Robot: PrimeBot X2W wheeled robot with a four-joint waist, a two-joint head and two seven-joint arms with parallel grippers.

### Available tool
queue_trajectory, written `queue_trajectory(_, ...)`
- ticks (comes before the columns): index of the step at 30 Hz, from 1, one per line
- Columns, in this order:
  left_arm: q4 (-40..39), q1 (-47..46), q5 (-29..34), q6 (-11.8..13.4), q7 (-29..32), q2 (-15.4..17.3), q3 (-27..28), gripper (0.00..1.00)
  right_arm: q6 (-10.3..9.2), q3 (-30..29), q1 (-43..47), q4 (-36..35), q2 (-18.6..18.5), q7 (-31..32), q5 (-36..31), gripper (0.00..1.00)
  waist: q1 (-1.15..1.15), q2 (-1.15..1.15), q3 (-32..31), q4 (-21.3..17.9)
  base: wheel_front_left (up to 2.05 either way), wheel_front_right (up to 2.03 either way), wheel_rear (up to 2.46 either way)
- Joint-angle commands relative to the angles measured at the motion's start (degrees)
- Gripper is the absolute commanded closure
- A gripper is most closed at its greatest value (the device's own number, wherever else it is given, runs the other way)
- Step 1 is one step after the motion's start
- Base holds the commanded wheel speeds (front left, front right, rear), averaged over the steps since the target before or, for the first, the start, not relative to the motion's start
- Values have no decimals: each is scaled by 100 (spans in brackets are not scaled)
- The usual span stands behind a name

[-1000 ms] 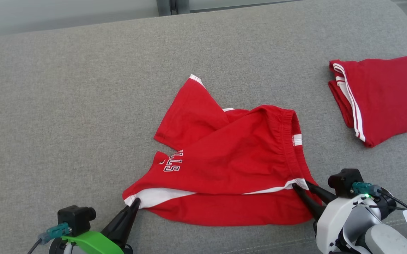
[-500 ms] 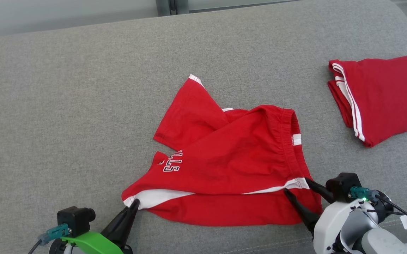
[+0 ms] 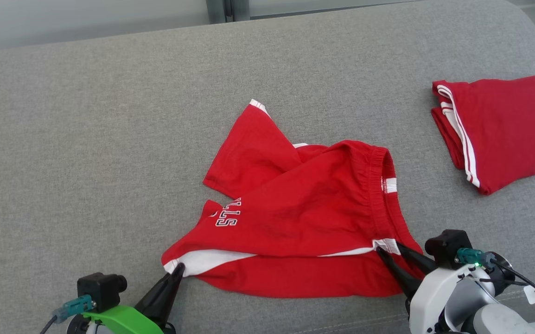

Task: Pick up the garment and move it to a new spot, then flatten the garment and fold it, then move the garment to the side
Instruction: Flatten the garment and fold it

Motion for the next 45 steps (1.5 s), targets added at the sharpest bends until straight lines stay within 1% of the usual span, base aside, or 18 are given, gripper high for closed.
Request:
queue_trajectory(1, 13, 39, -35, -36, -13, -11, 13, 100, -9, -10, 69, -38, -6, 13, -33, 57, 0, 0, -11, 6, 0, 0, 0)
queue_trajectory(4, 34, 58, -42, -37, -13, -17, 5, 100, -9, -35, 95, -98, -34, 23, -46, 55, 0, 0, -40, 12, 0, 0, 0)
queue_trajectory(7, 37, 92, -51, -26, -16, -23, 8, 100, -9, -64, 127, -182, -42, 37, -88, 51, 0, 0, -69, 12, 0, 0, 0)
queue_trajectory(9, 30, 111, -56, -19, -18, -22, 11, 100, -9, -81, 173, -236, -33, 70, -84, 53, 0, 0, -82, 9, 0, 0, 0)
queue_trajectory(11, 25, 124, -60, -15, -19, -16, 16, 100, -9, -61, 218, -257, -18, 110, -51, 56, 0, 0, -92, 4, 0, 0, 0)
queue_trajectory(13, 17, 119, -61, -13, -19, -12, 18, 100, -9, -45, 212, -249, -5, 156, -27, 67, 0, 0, -94, 1, 0, 0, 0)
queue_trajectory(14, 14, 113, -58, -12, -19, -10, 17, 100, -9, -37, 204, -225, 6, 166, -14, 70, 0, 0, -91, 1, 0, 0, 0)
queue_trajectory(19, 16, 48, -39, -36, 16, -8, 2, 100, -9, 6, 21, -11, 5, 189, 54, 77, 0, 0, -83, 16, 0, 0, 0)
queue_trajectory(22, 28, 10, -27, -46, 21, -8, -1, 100, -9, 52, -134, 157, 5, 178, 92, 76, 0, 0, -73, 28, 0, 0, 0)
queue_trajectory(23, 30, -5, -23, -44, 30, -11, -4, 100, -9, 69, -191, 216, 2, 165, 101, 77, 0, 0, -69, 35, 0, 0, 0)
queue_trajectory(24, 30, -17, -16, -43, 37, -17, -13, 100, -9, 91, -247, 276, -4, 156, 114, 81, 0, 0, -68, 46, 0, 0, 0)
queue_trajectory(25, 30, -27, -9, -48, 39, -24, -20, 100, -9, 108, -293, 329, -1, 140, 133, 89, 0, 0, -68, 59, 0, 0, 0)
queue_trajectory(26, 29, -31, -3, -53, 54, -30, -28, 100, -9, 124, -321, 371, -3, 133, 145, 100, 0, 0, -71, 75, 0, 0, 0)
queue_trajectory(32, -41, 8, -15, -29, 79, 25, -35, 100, -9, 163, -320, 365, -66, 141, 427, 100, 0, 0, -113, 147, 0, 0, 0)
queue_trajectory(36, -337, 20, -11, 17, 133, 156, -20, 100, -8, -93, -191, -78, -103, 188, 959, 100, 0, 0, -171, 184, 0, 0, 0)
queue_trajectory(40, -995, -87, -35, 68, 250, 459, 98, 100, -7, -479, -131, -952, -255, 398, 1748, 100, 0, 0, -223, 206, 0, 0, 0)
queue_trajectory(42, -1466, -216, -63, 62, 397, 728, 191, 100, -7, -745, -227, -1422, -362, 547, 2180, 100, 0, 0, -212, 223, 0, 0, 0)
queue_trajectory(45, -2084, -531, -78, 10, 696, 1142, 376, 100, -6, -1179, -521, -1880, -492, 820, 2746, 100, 0, 0, -163, 282, 0, 0, 0)
